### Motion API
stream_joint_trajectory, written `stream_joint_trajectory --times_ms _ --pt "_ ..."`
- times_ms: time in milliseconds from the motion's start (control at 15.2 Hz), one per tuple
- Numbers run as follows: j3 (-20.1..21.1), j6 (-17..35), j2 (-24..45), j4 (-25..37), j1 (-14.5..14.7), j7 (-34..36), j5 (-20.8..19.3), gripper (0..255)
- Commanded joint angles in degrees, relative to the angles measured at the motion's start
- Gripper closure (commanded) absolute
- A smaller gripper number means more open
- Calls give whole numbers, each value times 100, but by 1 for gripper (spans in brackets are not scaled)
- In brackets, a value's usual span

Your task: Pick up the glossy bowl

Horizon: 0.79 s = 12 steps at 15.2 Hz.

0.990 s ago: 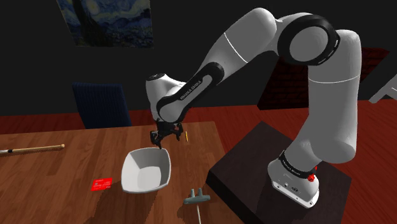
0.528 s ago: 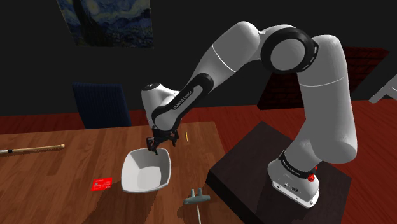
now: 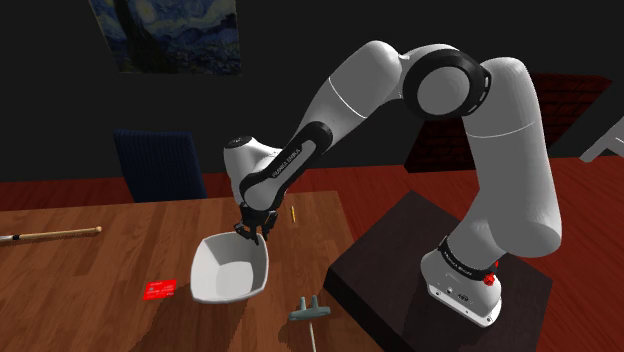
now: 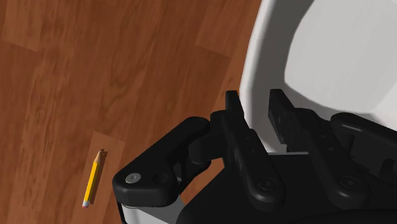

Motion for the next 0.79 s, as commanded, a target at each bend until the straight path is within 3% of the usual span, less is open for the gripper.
stream_joint_trajectory --times_ms 0,726 --pt "0 3 4 1 1 1 1 255" --pt "75 -283 -376 -89 -58 -9 78 255"
